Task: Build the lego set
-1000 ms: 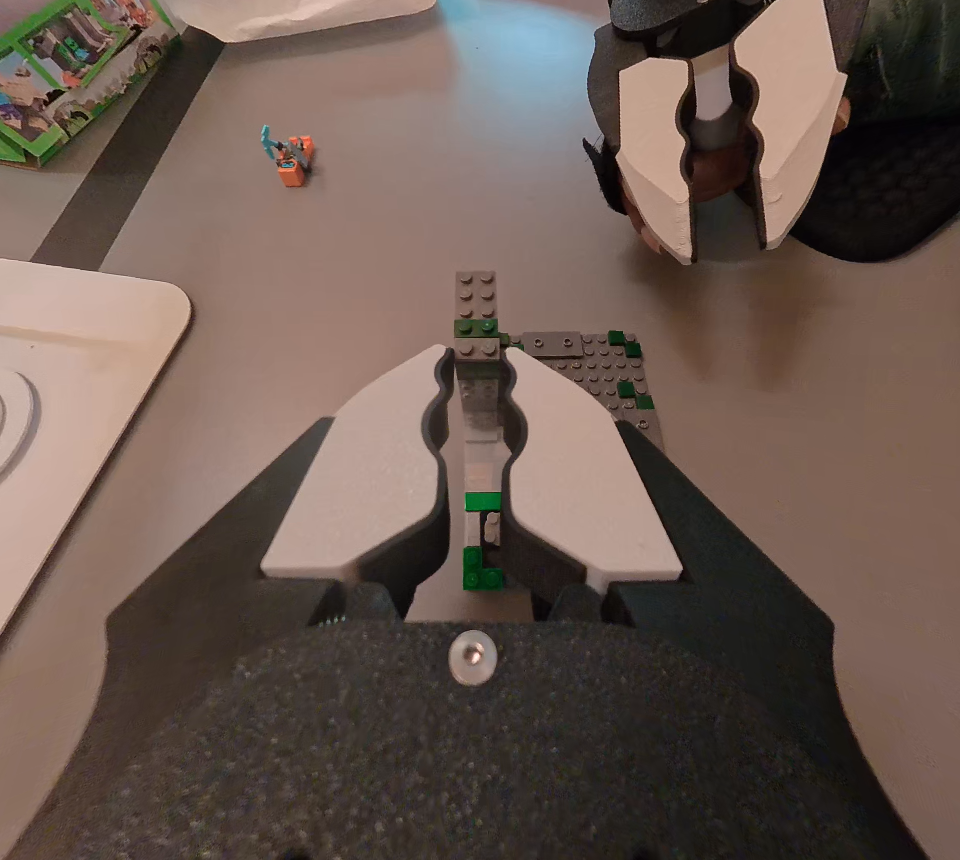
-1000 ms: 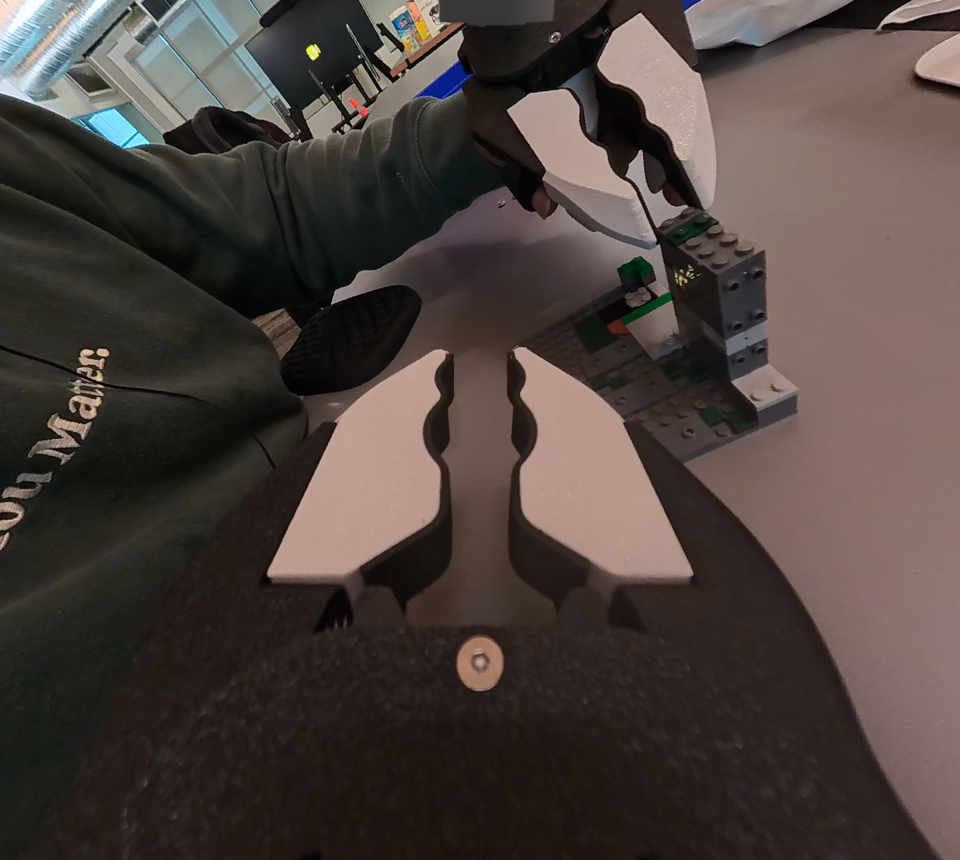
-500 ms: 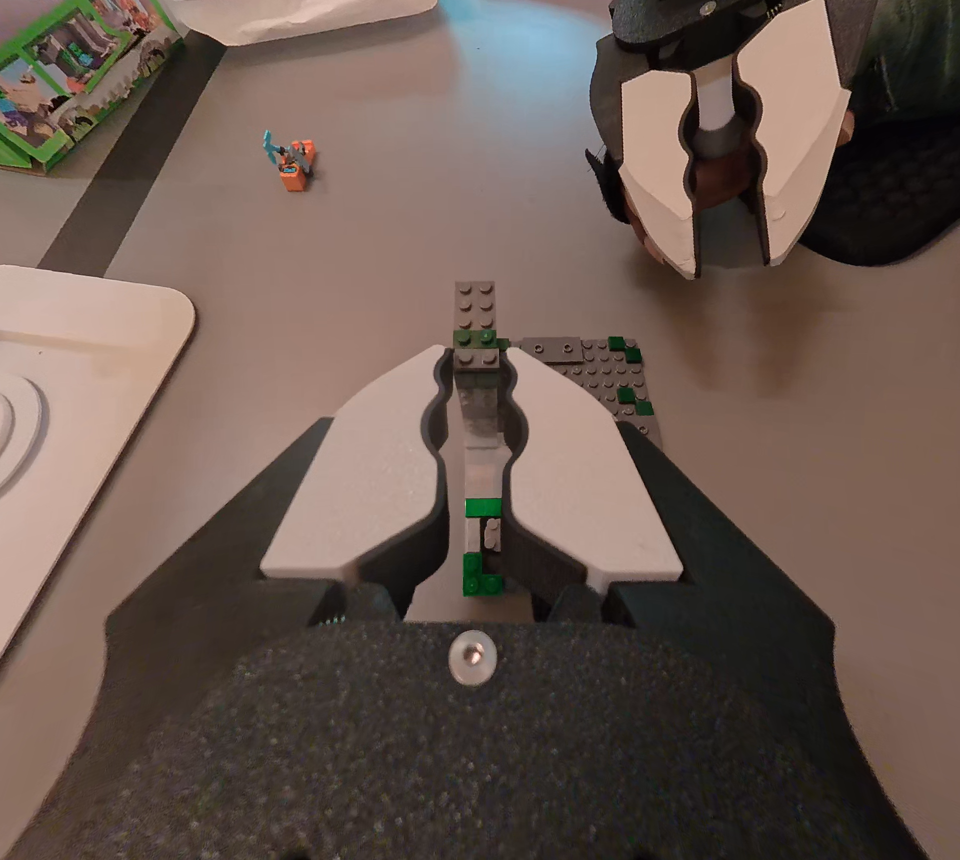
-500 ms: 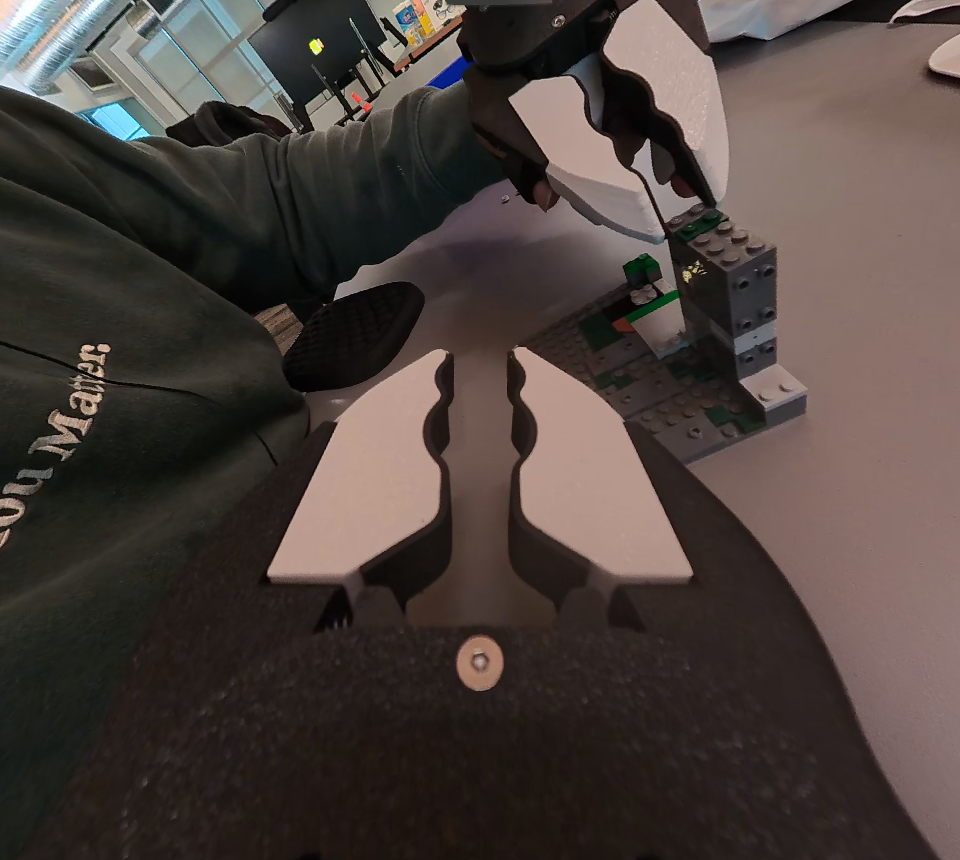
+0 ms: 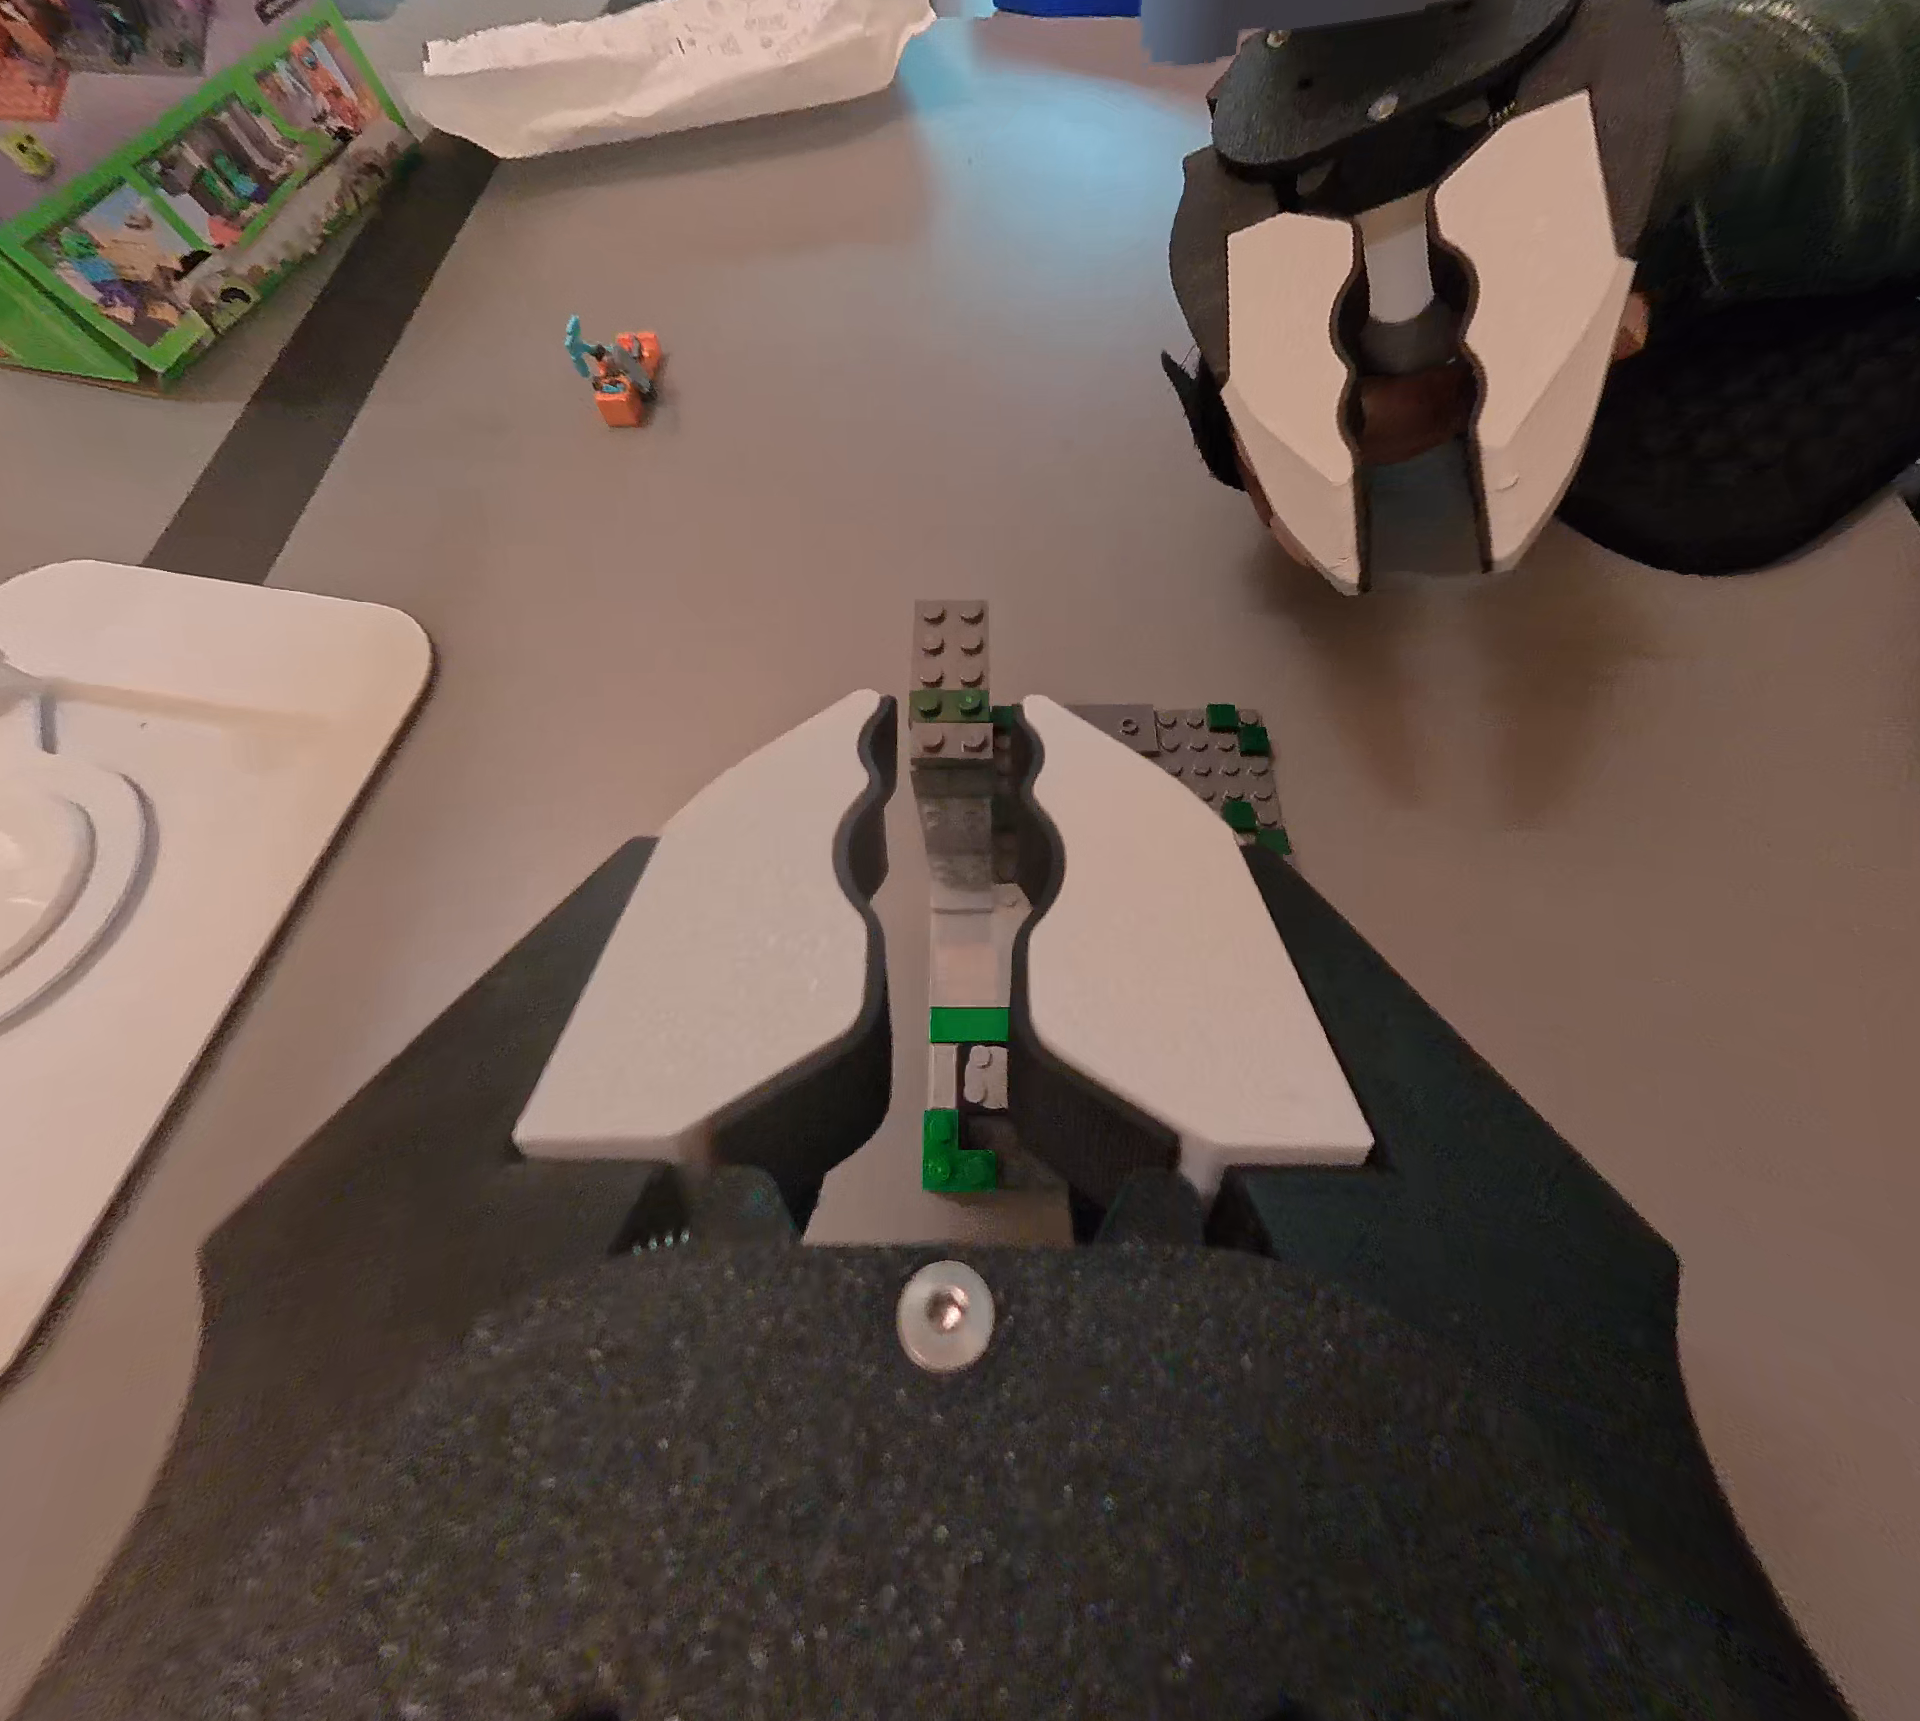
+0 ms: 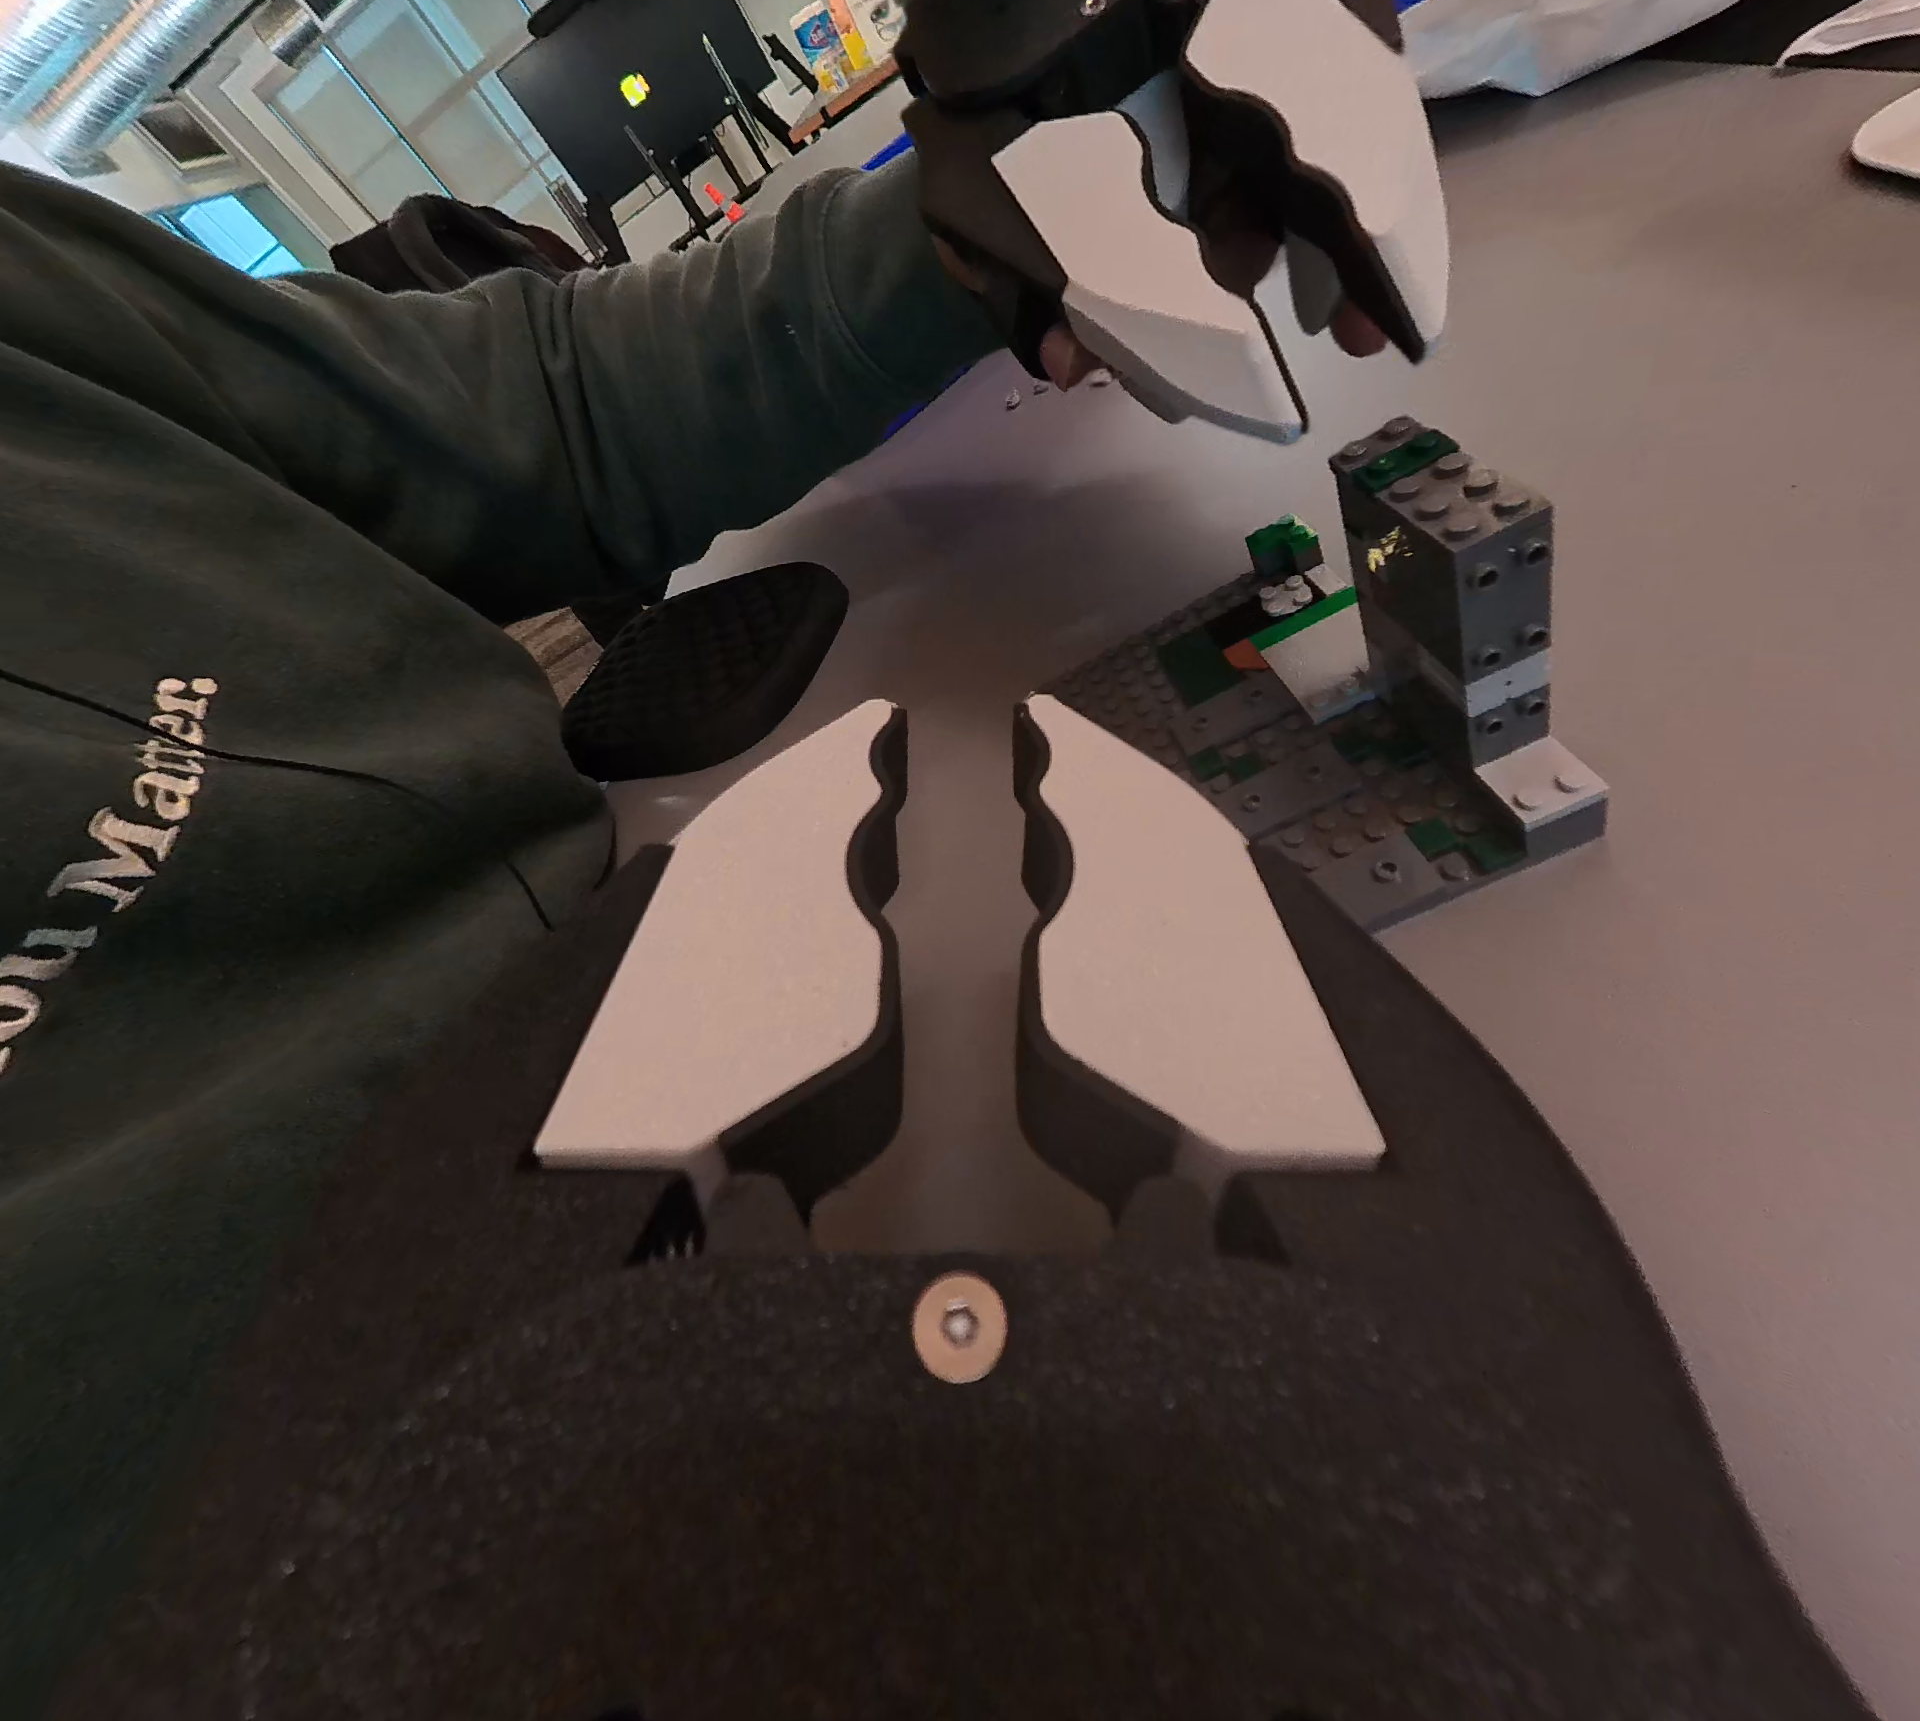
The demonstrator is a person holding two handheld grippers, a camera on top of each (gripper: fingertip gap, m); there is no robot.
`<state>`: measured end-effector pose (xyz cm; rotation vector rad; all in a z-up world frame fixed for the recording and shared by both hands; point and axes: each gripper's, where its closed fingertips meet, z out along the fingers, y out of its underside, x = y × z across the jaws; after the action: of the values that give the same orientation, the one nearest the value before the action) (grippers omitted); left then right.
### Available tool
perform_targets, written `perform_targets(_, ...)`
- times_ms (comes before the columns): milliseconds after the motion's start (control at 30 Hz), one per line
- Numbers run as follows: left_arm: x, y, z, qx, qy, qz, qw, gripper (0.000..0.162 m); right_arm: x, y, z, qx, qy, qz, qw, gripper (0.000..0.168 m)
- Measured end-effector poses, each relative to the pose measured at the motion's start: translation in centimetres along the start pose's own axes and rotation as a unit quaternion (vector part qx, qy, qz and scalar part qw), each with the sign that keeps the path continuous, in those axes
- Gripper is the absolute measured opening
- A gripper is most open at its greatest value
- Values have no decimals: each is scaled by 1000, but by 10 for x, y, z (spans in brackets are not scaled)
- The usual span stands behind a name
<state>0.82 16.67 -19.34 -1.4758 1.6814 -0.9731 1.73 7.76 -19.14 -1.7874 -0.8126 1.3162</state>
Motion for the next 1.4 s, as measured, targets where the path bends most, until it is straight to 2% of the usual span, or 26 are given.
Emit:
perform_targets(133, 2, -2, -12, 9, -25, -10, 1000, 18, 8, -1, -5, -8, 34, -38, 999, 18)
perform_targets(300, 13, 12, -21, 9, -44, -31, 998, 18, 42, -9, -17, -49, 127, -153, 979, 28)
perform_targets(433, 20, 22, -21, 0, -63, -35, 997, 18, 67, -17, -9, -88, 123, -220, 964, 42)
perform_targets(567, 26, 23, -19, 2, -68, -33, 997, 18, 90, -17, 10, -110, 95, -237, 960, 47)
perform_targets(833, 26, 24, -19, 18, -68, -42, 997, 17, 103, -2, 37, -138, 53, -226, 963, 39)
perform_targets(1033, 27, 25, -19, 20, -67, -45, 997, 18, 103, -1, 40, -143, 49, -231, 961, 20)
perform_targets(1267, 27, 19, -24, 24, -69, -70, 995, 20, 99, -2, 39, -137, 41, -237, 961, 17)
perform_targets(1400, 28, 9, -33, 14, -55, -91, 994, 22, 86, -6, 37, -120, 10, -225, 967, 17)
